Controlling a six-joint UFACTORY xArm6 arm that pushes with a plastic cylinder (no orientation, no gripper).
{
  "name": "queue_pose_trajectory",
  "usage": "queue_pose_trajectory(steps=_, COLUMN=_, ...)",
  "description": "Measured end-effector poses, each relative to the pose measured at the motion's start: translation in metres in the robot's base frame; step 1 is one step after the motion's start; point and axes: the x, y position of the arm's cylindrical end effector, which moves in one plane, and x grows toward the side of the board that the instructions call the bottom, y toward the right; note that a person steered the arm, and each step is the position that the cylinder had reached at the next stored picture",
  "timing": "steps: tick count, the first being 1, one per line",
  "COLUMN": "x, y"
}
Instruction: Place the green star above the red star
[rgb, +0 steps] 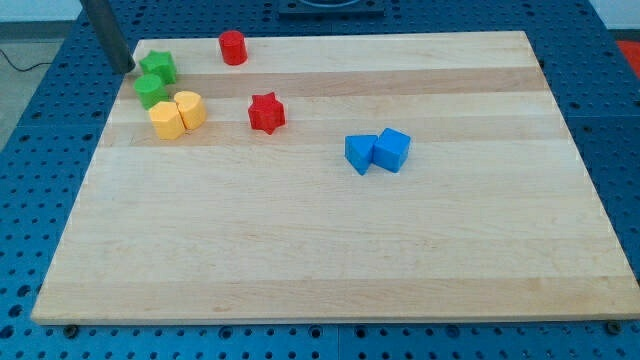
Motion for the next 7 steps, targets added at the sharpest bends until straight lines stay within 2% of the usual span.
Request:
queue_pose_trajectory(steps=1, x=0.011, y=0.006)
queue_pose_trajectory(steps=3, x=0.006, y=0.108)
queue_pose_trajectory(steps=5, x=0.001, y=0.001)
queue_pose_trajectory(steps=6, x=-0.020, y=0.002)
queue_pose_trajectory(steps=7, x=-0.047, y=0.053)
